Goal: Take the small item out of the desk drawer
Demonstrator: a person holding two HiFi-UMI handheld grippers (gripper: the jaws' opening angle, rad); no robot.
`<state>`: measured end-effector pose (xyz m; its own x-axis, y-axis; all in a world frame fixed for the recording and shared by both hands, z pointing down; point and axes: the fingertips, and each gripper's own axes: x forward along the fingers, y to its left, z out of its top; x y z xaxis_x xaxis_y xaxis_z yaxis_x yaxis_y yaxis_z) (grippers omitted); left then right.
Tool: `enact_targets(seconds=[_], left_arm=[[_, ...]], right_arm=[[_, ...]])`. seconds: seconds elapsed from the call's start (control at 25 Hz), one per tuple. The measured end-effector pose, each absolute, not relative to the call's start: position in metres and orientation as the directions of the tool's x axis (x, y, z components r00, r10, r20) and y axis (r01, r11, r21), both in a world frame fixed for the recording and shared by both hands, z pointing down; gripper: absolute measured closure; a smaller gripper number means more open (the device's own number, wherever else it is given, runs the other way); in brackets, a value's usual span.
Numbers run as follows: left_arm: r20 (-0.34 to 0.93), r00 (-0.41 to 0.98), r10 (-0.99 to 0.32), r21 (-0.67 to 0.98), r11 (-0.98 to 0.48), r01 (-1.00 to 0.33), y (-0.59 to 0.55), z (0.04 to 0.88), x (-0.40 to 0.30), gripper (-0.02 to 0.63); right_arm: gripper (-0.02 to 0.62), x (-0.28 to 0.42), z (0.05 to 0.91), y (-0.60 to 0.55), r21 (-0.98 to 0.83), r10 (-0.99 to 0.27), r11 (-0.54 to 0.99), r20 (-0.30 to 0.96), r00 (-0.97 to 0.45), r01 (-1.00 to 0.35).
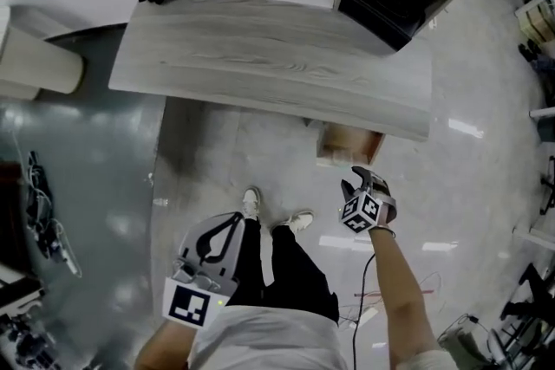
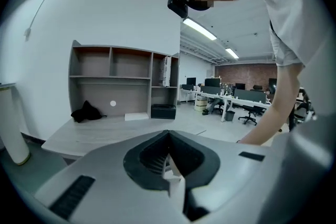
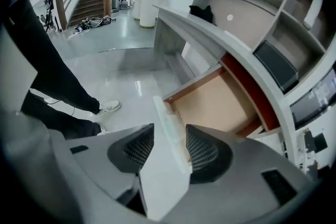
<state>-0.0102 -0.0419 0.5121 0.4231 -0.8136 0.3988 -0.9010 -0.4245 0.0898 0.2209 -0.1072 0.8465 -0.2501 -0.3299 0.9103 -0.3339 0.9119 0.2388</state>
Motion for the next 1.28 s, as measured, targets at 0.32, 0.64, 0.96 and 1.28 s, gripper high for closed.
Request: enact_targets(seconds=[0.32, 0.64, 0.96, 1.28], left_arm=[[0.461, 0.377, -0.804, 0.080, -0.385, -0.919, -0.023, 0.531, -0.026, 0.589], [0.506, 0.355, -0.786, 0.086, -0.364, -0.927, -0.002, 0.552, -0.036, 0.589], [0.492, 0.375, -0.785, 0.101, -0.376, -0.921, 0.001, 0.557, -0.040, 0.589], [0.446, 0.425, -0.788, 0.121, -0.417, -0.901, -0.012, 0.543, -0.036, 0.589]], right_arm=[[0.354, 0.213, 0.902, -0.117, 0.201, -0.251, 0.947, 0.951, -0.183, -0.251], [0.354, 0.201, 0.937, -0.116, 0.156, -0.178, 0.975, 0.974, -0.141, -0.157], [0.495, 0.201, 0.926, -0.118, 0.208, -0.228, 0.967, 0.964, -0.134, -0.146], [0.541, 0.209, 0.900, -0.117, 0.243, -0.268, 0.952, 0.956, -0.122, -0.184]])
